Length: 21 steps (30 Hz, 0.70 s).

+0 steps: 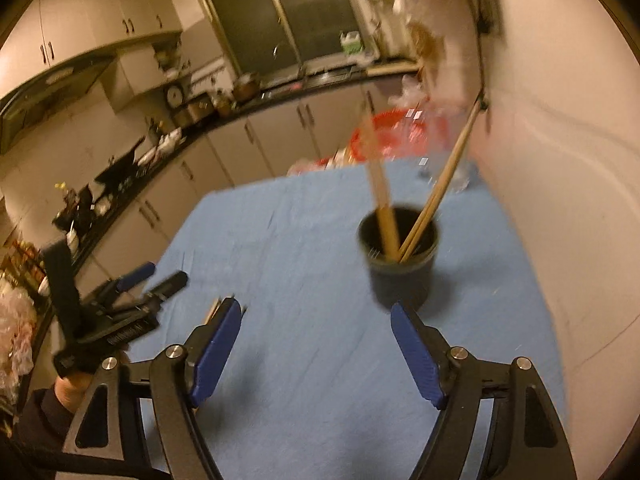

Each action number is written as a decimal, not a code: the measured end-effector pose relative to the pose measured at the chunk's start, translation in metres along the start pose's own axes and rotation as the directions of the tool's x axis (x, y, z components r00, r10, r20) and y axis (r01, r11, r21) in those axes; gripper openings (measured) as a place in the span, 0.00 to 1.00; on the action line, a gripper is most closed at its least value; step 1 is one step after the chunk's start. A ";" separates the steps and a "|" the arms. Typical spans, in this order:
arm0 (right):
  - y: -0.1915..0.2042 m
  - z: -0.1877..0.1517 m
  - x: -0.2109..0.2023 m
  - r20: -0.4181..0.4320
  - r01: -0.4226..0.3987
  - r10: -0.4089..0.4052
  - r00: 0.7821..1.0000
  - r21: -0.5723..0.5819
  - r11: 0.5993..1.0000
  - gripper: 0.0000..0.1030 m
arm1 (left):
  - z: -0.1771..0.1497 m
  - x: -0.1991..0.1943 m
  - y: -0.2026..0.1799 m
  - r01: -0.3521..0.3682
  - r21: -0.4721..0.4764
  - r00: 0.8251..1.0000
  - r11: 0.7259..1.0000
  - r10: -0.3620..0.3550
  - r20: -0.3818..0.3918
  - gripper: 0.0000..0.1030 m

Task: Organize utensils
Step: 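Withdraw both open tools from the black cup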

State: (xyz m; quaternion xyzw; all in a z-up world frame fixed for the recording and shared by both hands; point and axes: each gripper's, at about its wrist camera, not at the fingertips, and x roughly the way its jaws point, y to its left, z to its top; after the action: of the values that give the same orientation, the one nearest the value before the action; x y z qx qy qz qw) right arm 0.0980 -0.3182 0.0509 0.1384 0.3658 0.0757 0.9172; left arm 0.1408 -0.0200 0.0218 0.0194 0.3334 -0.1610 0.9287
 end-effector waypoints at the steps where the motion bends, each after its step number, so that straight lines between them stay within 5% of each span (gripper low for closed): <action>1: 0.004 -0.004 0.008 -0.022 -0.010 0.010 1.000 0.001 1.000 0.79 | -0.005 -0.002 0.010 -0.013 -0.017 1.000 1.000 0.013 -0.009 0.82; 8: 0.023 -0.015 0.033 -0.075 -0.035 0.033 0.997 -0.029 0.999 0.79 | -0.021 -0.008 0.042 -0.023 -0.101 0.999 0.995 0.020 -0.033 0.82; 21: 0.046 -0.013 0.071 -0.097 -0.066 0.062 0.993 -0.036 0.997 0.79 | -0.049 -0.010 0.042 -0.005 -0.109 0.996 0.994 -0.005 -0.089 0.82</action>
State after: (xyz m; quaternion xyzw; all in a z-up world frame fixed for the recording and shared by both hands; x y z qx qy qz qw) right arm 0.1387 -0.2550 0.0100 0.1284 0.4033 0.1186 0.8982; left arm 0.1166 0.0293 -0.0129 -0.0241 0.3827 -0.1416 0.9127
